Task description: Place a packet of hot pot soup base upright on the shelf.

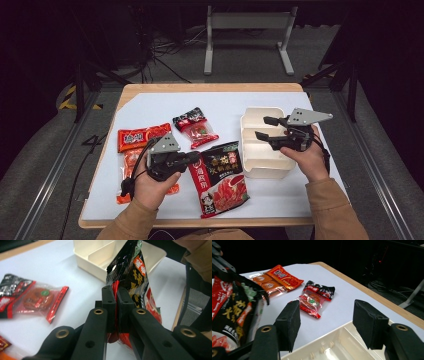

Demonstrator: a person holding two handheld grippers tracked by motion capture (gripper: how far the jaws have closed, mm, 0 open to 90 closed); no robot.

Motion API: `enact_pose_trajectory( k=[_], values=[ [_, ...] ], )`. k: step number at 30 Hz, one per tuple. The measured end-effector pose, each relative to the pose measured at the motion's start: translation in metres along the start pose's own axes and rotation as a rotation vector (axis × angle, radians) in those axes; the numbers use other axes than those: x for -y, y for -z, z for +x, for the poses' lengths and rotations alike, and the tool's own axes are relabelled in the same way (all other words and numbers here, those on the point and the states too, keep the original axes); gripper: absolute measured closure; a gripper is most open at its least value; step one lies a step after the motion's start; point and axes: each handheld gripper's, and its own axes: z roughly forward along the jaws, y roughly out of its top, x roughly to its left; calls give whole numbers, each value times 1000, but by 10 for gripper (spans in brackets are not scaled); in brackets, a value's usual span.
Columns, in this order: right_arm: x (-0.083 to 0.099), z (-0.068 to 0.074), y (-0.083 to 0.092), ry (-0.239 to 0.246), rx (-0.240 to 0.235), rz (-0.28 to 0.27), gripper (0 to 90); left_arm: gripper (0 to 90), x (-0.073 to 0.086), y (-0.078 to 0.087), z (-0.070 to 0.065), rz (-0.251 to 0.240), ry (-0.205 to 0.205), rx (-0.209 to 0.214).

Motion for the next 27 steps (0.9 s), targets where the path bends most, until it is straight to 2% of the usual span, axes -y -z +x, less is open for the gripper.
enact_pose_trajectory(
  k=[6,10,14,19,20,22,27],
  values=[
    [-3,1,3,-11,-24,-23,408,873,-6,5,-12,-18,-69,-18],
    [-6,4,4,-3,-38,-28,411,874,-8,10,-14,-28,-101,-33],
    [-9,8,3,3,-56,-26,408,874,-10,15,-14,-44,-111,-55],
    [-19,16,6,-13,-140,-64,414,873,-10,20,-13,-64,-117,-85],
    [-19,16,6,-13,-140,-64,414,873,-10,20,-13,-64,-117,-85],
    [-26,24,6,-15,-180,-79,393,873,-10,21,-12,-74,-115,-93],
    [-33,37,2,-16,-222,-80,358,873,-11,25,-11,-96,-117,-102]
  ],
)
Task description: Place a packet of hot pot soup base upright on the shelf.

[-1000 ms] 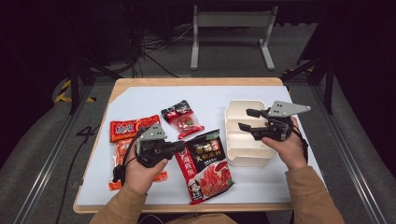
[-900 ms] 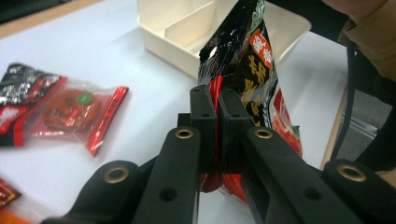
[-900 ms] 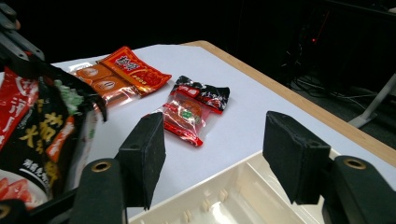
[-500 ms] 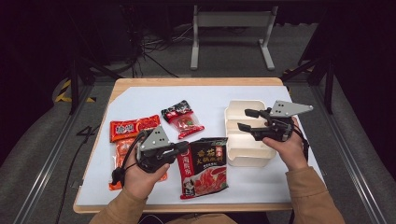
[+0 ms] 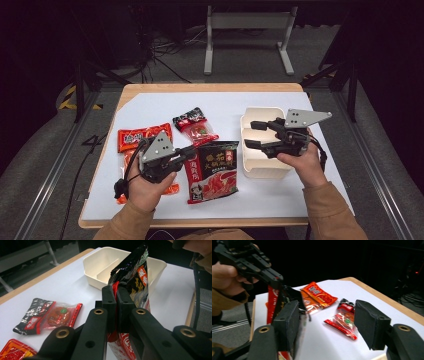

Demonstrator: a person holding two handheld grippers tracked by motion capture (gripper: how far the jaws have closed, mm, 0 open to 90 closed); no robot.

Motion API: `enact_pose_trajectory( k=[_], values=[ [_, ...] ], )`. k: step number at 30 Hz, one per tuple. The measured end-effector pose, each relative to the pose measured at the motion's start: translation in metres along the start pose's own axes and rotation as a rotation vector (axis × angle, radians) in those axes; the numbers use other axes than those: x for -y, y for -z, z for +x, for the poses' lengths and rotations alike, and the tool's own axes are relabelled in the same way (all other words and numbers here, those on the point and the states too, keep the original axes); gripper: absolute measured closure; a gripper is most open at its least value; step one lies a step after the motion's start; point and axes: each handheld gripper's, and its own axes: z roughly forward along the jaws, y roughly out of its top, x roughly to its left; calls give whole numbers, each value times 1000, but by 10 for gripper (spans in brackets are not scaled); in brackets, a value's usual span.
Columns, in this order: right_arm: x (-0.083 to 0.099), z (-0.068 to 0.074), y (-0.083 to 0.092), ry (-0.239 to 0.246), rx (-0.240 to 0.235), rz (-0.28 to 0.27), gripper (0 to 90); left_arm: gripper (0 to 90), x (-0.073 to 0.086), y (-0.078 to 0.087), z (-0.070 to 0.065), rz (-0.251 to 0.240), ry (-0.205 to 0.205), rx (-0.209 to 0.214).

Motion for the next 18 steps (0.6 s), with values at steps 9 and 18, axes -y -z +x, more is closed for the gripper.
enact_pose_trajectory(
  k=[9,18],
  values=[
    [2,12,-28,-70,-80,39,296,874,-1,3,-2,-28,-4,-10],
    [13,15,-50,-91,-111,83,296,873,-1,1,-6,-37,-20,20]
  ],
)
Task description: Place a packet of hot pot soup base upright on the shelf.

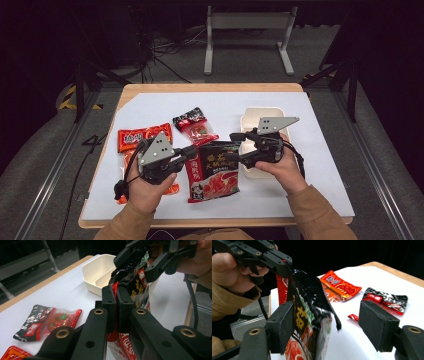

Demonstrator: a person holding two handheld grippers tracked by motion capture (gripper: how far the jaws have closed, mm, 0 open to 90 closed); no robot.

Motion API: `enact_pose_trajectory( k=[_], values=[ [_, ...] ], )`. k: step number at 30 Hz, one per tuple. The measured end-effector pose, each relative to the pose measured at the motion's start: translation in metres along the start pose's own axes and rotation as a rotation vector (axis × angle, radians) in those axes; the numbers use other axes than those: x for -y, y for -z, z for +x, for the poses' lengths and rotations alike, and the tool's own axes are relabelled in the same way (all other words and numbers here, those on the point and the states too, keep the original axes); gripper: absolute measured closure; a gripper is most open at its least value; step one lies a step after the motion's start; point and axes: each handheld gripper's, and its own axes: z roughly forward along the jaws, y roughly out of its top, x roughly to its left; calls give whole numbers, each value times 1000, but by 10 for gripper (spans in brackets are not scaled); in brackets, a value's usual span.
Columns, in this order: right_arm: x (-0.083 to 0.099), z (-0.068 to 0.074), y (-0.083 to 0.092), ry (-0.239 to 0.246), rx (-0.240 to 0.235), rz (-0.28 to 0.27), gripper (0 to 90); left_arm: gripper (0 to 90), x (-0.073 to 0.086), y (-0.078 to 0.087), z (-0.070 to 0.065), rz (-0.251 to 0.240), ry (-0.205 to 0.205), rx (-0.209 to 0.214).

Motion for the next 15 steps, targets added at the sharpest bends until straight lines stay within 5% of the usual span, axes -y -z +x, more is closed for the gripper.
enact_pose_trajectory(
  k=[15],
  values=[
    [5,5,-17,2,-129,54,455,872,-1,-4,-9,-6,-41,27]
  ],
)
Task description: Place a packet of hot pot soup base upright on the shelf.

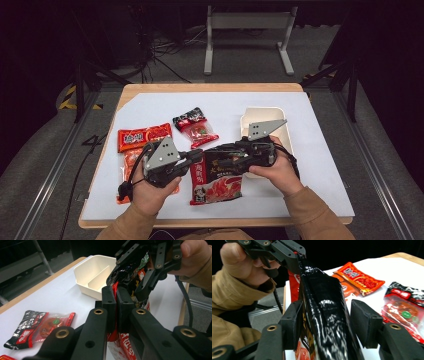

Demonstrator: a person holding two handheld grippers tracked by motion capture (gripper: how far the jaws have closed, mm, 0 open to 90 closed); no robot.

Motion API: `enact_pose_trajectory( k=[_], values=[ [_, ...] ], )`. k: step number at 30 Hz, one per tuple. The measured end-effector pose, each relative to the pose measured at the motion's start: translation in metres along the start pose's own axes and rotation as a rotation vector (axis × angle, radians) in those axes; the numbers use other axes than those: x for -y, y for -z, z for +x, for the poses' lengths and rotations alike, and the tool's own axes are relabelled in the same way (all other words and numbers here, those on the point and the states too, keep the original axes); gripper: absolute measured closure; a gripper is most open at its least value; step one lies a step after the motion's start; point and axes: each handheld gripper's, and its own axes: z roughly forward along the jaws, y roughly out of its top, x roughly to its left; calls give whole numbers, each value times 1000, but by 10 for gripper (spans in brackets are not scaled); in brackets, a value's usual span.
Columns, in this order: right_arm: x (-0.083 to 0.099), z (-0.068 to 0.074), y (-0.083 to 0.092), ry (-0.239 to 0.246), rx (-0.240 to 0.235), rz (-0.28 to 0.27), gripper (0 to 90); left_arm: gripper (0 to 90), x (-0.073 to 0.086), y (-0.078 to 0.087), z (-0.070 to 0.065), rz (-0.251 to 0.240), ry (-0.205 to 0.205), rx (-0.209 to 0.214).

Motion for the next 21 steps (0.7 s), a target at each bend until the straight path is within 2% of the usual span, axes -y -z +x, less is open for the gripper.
enact_pose_trajectory(
  k=[2,4,6,10,12,15,21],
  values=[
    [3,0,-2,-6,-14,-30,490,872,0,0,-1,-1,2,2],
    [4,-1,-3,-11,-25,-37,518,872,0,0,-1,-2,3,2],
    [5,-1,-3,-9,-28,-35,536,872,0,-1,-1,1,-3,3],
    [4,0,-3,4,-37,-22,646,870,0,-1,-2,4,-6,3],
    [5,0,-3,-6,-46,-12,698,870,0,-2,-2,4,-6,5],
    [5,-1,-2,-19,-53,-4,721,864,0,-2,-1,8,-3,15],
    [5,-1,-3,-22,-37,12,738,851,1,-4,1,17,1,21]
  ],
)
